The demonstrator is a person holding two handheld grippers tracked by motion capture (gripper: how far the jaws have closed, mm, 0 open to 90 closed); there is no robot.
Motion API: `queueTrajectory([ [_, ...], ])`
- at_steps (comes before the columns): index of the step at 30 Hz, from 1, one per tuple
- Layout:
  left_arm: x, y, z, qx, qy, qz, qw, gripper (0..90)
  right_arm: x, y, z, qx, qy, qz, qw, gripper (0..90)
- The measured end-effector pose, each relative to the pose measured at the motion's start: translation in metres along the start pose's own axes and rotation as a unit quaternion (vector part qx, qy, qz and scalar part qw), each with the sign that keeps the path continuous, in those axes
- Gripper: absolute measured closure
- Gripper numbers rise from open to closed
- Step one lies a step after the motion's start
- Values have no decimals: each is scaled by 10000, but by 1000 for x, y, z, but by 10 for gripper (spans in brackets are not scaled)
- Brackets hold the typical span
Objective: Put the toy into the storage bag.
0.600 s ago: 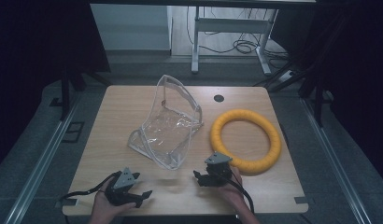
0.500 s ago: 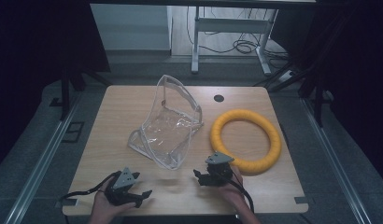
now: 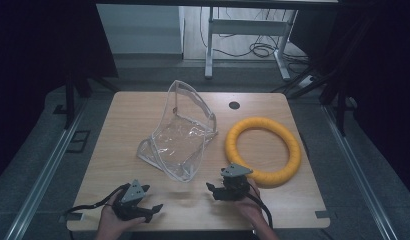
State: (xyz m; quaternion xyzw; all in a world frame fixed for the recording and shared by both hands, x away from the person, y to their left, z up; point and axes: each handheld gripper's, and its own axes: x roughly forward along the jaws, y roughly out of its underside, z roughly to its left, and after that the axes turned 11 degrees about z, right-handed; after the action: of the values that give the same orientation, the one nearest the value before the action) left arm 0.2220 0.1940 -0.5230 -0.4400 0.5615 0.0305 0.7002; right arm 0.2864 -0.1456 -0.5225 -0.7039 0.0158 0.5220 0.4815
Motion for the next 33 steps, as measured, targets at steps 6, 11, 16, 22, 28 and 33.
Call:
queueTrajectory([
  [6, -1, 0, -1, -5, 12, -18, 10000, 195, -3, -1, 2, -11, -93, -66, 9999, 229],
  [11, -1, 1, -1, -6, 27, -22, 10000, 195, -6, -3, 5, -43, -45, -112, 9999, 246],
  [16, 1, 0, -2, -48, 69, 8, 10000, 195, -12, -5, 5, -127, -69, -147, 9998, 258],
  [22, 1, -1, -1, -54, 72, 15, 10000, 195, -23, -7, 0, -27, -111, -237, 9997, 278],
  [28, 0, -1, 0, -70, 77, 11, 9999, 195, -28, -8, -3, 8, -140, -299, 9995, 296],
  [33, -1, -1, 0, -108, 80, -19, 9999, 195, -36, -5, -14, 57, -143, -326, 9994, 306],
])
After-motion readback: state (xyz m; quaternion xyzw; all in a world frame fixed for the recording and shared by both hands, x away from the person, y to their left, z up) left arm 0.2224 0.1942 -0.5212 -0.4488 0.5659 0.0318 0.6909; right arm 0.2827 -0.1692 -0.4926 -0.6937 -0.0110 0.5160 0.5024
